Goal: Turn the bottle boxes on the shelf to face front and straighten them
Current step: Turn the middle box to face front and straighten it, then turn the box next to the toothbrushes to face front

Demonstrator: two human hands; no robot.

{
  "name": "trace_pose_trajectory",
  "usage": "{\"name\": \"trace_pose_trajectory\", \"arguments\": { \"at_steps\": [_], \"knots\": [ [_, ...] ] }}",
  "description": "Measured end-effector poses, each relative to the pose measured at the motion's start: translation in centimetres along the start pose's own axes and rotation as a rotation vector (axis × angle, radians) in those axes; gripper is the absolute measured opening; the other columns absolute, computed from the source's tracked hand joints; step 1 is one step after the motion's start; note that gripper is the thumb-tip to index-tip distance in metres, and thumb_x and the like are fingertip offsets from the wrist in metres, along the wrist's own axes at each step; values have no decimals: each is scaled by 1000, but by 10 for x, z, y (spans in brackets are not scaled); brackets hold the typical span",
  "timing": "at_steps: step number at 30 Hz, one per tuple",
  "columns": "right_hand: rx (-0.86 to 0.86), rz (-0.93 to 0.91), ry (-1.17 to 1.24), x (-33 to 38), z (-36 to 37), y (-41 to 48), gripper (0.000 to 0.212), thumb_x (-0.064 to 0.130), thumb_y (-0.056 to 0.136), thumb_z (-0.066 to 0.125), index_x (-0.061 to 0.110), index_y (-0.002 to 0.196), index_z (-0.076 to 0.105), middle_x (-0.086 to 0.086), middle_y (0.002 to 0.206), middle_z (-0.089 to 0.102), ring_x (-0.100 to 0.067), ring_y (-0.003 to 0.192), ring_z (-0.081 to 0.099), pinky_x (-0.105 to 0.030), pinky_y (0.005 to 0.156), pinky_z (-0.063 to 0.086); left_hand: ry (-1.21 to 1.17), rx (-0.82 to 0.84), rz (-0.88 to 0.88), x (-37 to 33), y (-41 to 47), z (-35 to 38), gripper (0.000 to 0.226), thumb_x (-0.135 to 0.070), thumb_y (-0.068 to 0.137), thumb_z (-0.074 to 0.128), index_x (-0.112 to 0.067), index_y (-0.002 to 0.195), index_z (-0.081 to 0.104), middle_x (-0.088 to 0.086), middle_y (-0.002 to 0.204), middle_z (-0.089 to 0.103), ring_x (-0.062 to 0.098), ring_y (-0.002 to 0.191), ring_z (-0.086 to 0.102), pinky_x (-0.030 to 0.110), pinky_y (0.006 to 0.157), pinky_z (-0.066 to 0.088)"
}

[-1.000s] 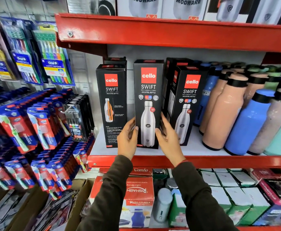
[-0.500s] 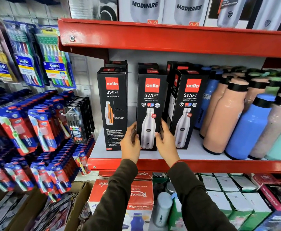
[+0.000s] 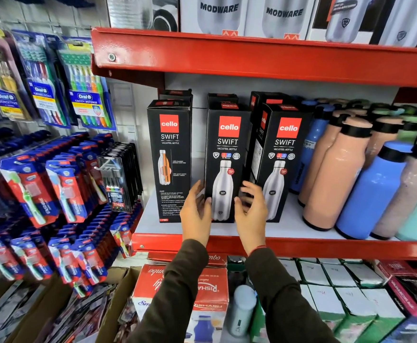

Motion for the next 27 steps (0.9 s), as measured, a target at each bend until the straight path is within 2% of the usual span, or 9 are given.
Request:
{"name": "trace_pose_trajectory", "arguments": {
  "at_steps": [4, 7, 11, 13, 16, 20, 23, 25, 27],
  "knots": [
    [-127, -101, 41, 12, -5, -8, 34, 3, 91, 64, 30, 111, 59, 2, 98, 61, -5, 77, 58, -13, 65, 46, -66, -58, 37, -13, -4, -13, 47, -22, 96, 61, -29, 140, 47, -18, 122, 63, -4, 114, 60, 7, 91, 48],
    [-90, -170, 70, 28, 6, -15, 26, 8, 92, 66, 27, 110, 65, 5, 99, 64, -9, 81, 62, -14, 67, 48, -33, -148, 141, -26, -5, -30, 41, -20, 98, 57, -25, 138, 50, -11, 121, 65, 7, 114, 62, 16, 92, 51],
    [86, -200, 104, 47, 37, -26, 31, 11, 96, 61, 20, 127, 64, 4, 119, 65, -2, 104, 65, -14, 86, 52, 107, -312, 222, -34, -3, -57, 47, -18, 99, 54, -26, 143, 41, -10, 137, 54, 4, 125, 50, 21, 107, 39],
    [199, -143, 119, 50, 56, -30, 39, 11, 99, 56, 18, 138, 56, 6, 134, 59, 11, 116, 57, -11, 96, 48, 172, -383, 186, -31, 2, -72, 53, -20, 100, 53, -20, 149, 34, -6, 146, 44, 8, 130, 43, 35, 113, 36],
    [354, -11, 96, 48, 83, -34, 49, 16, 104, 47, 20, 152, 37, 4, 153, 44, 12, 130, 42, -17, 111, 39, 219, -312, 75, -16, 17, -90, 54, -22, 102, 47, -15, 152, 29, 3, 156, 33, 14, 144, 31, 49, 120, 28],
    [347, 37, -35, 44, 106, -29, 48, 15, 105, 44, 14, 152, 34, -6, 146, 53, -7, 128, 49, -17, 104, 36, 201, -102, 2, 5, 30, -103, 44, -23, 104, 43, -12, 146, 42, 7, 151, 46, 19, 141, 41, 27, 117, 32],
    [304, 60, -71, 40, 113, -27, 43, 15, 103, 47, 13, 146, 44, -7, 135, 62, -10, 119, 58, -3, 91, 37, 141, -24, -37, 14, 36, -105, 38, -23, 103, 45, -11, 139, 52, 10, 137, 61, 18, 125, 58, 1, 92, 41],
    [259, 63, -66, 40, 114, -27, 41, 13, 102, 52, 12, 143, 48, -8, 131, 64, -6, 110, 58, 5, 82, 36, 120, -5, -51, 17, 38, -106, 39, -25, 102, 48, -13, 139, 53, 8, 133, 64, 17, 121, 61, 1, 89, 44],
    [209, 42, -87, 42, 113, -27, 39, 13, 99, 56, 12, 138, 54, -8, 125, 68, -12, 108, 64, -2, 85, 40, 110, -8, -54, 18, 40, -107, 39, -24, 102, 49, -13, 139, 54, 7, 131, 65, 14, 119, 62, 9, 96, 48]
  ]
}}
Point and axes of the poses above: each hand's wrist, its own y-axis towards the middle knuckle, its own z-axis out of the palm, x = y × z, the point moved 4 cm from there along y, towards the middle knuckle
